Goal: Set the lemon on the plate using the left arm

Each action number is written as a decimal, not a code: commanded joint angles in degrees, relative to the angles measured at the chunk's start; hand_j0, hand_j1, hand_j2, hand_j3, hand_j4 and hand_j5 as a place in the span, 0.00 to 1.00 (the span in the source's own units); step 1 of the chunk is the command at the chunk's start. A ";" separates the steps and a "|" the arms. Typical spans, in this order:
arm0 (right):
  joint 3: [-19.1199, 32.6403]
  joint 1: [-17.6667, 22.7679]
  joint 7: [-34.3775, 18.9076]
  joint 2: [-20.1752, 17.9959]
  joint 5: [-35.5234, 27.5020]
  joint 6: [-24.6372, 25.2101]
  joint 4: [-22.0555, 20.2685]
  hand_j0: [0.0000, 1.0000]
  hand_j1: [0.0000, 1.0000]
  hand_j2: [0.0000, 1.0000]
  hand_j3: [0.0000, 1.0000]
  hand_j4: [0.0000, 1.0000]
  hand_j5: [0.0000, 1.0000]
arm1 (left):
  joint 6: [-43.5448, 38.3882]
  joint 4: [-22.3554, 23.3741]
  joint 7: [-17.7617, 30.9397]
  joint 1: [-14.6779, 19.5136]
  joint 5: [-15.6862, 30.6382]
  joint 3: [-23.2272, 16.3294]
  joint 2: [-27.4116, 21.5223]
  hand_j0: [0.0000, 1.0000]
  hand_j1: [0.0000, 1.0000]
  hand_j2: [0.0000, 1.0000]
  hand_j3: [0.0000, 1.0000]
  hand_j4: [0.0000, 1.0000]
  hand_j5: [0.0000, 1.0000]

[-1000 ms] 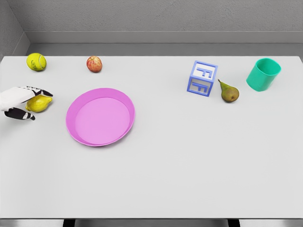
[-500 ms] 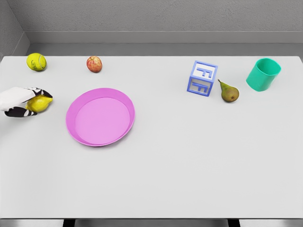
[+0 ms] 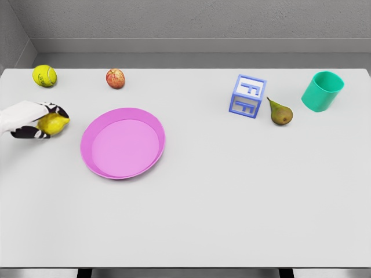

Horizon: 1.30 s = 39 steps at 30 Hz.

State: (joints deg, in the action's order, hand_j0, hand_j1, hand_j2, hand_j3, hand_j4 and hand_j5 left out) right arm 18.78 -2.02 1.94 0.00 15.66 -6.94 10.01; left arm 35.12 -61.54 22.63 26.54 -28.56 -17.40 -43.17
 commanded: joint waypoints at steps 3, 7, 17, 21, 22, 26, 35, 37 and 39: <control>0.02 0.00 -0.01 0.00 -0.01 0.00 0.01 1.00 1.00 1.00 1.00 1.00 1.00 | -0.12 -4.46 -0.05 0.00 1.14 0.26 -0.16 0.55 0.55 0.55 0.55 0.55 0.55; 0.02 0.00 -0.01 0.00 -0.01 0.00 0.01 1.00 1.00 1.00 1.00 1.00 1.00 | -0.12 -10.61 -0.05 -0.44 1.49 0.09 0.01 0.55 0.55 0.55 0.55 0.55 0.55; 0.02 0.00 -0.01 0.00 -0.01 0.00 0.01 1.00 1.00 1.00 1.00 1.00 1.00 | -0.12 -21.07 -0.05 -0.70 1.31 -5.01 2.56 0.55 0.55 0.55 0.55 0.55 0.55; 0.02 0.00 -0.01 0.00 -0.01 0.00 0.01 1.00 1.00 1.00 1.00 1.00 1.00 | -0.12 -22.30 -0.05 -0.70 1.14 -6.86 3.62 0.56 0.56 0.56 0.56 0.56 0.56; 0.02 0.00 -0.01 0.00 -0.01 0.00 0.01 1.00 1.00 1.00 1.00 1.00 1.00 | -0.12 -22.30 -0.05 -0.70 1.14 -6.86 3.70 0.57 0.57 0.57 0.57 0.57 0.57; -0.06 0.00 -0.01 0.00 -0.01 0.00 0.01 1.00 1.00 1.00 1.00 1.00 1.00 | -0.12 -22.13 0.04 -0.62 0.79 -6.59 4.23 1.00 1.00 1.00 1.00 1.00 1.00; 0.02 0.00 0.08 0.00 -0.01 0.00 0.01 1.00 1.00 1.00 1.00 1.00 1.00 | -0.12 -11.76 -0.05 -0.97 1.49 6.94 2.65 1.00 1.00 1.00 1.00 1.00 1.00; 0.02 0.00 -0.01 0.00 -0.01 0.00 0.01 1.00 1.00 1.00 1.00 1.00 1.00 | -0.12 -11.85 -0.05 -0.88 2.19 6.94 2.91 1.00 1.00 1.00 1.00 1.00 1.00; -0.06 0.00 -0.01 0.00 -0.01 0.00 0.01 1.00 1.00 1.00 1.00 1.00 1.00 | -0.12 -12.02 -0.05 -0.97 2.63 6.94 3.00 1.00 1.00 1.00 1.00 1.00 1.00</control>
State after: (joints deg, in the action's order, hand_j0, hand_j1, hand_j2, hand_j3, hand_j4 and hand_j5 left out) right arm 18.78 -2.02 1.95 0.00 15.66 -6.94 10.01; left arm 35.11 -74.12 22.63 25.58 -26.80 -11.20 -40.23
